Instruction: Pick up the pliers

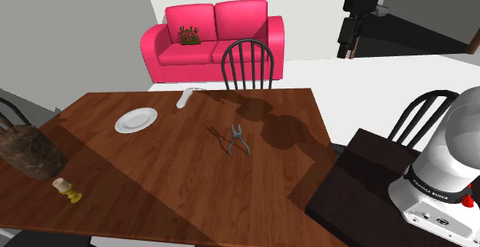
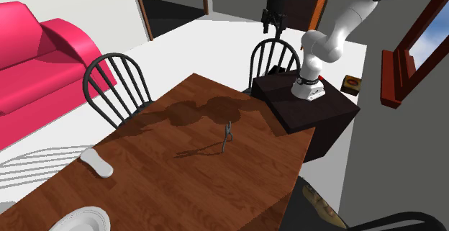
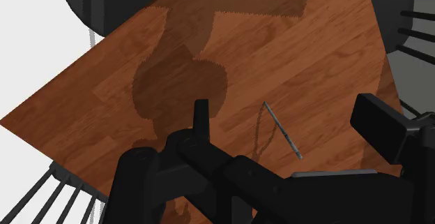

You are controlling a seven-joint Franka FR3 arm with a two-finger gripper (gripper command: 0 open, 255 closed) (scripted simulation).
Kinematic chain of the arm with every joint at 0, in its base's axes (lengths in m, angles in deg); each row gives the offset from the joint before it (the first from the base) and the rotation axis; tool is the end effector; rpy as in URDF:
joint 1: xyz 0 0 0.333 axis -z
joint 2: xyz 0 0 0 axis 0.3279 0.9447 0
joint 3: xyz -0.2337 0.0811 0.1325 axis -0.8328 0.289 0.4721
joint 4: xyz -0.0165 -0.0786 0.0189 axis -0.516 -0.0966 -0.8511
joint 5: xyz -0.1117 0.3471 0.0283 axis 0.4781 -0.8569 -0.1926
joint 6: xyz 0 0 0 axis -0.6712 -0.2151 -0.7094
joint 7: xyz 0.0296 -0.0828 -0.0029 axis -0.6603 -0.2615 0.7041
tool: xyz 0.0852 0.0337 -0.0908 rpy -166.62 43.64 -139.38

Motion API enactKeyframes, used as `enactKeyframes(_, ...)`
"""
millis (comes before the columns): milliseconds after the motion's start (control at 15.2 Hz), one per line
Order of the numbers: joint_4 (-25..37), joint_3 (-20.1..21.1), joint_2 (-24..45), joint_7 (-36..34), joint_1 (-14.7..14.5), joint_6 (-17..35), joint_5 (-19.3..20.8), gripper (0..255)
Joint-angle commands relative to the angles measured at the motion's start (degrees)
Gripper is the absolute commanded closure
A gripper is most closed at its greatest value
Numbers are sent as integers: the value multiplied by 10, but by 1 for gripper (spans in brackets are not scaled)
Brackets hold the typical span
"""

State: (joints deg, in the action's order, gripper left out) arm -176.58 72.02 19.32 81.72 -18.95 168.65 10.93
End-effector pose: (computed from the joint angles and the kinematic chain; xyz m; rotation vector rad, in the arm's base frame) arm 0.3180 -0.0135 0.5401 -3.0534 -0.1508 -0.0175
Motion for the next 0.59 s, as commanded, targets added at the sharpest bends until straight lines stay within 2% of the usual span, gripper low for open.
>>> enactKeyframes(0, 0, 0, 0, 0, 0, 0, 0, 0)
enactKeyframes(528, -38, 105, 74, -188, 6, 121, -51, 0)
